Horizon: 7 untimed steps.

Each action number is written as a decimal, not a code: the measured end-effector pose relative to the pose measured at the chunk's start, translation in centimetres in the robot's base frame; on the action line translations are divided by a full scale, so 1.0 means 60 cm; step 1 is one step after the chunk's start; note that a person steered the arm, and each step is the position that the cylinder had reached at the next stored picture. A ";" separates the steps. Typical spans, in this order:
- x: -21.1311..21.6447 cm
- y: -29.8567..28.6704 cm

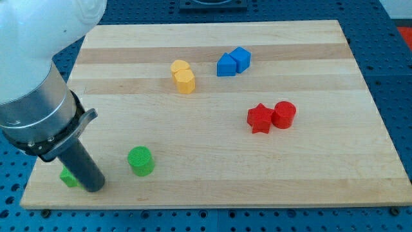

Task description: Push green circle diagonally above green star

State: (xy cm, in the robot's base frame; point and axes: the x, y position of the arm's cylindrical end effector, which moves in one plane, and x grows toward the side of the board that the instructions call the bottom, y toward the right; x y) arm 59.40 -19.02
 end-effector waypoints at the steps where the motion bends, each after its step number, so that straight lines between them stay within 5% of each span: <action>1: 0.000 0.000; 3: -0.020 0.212; 7: -0.082 0.195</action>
State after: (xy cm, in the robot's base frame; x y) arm 54.46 -7.35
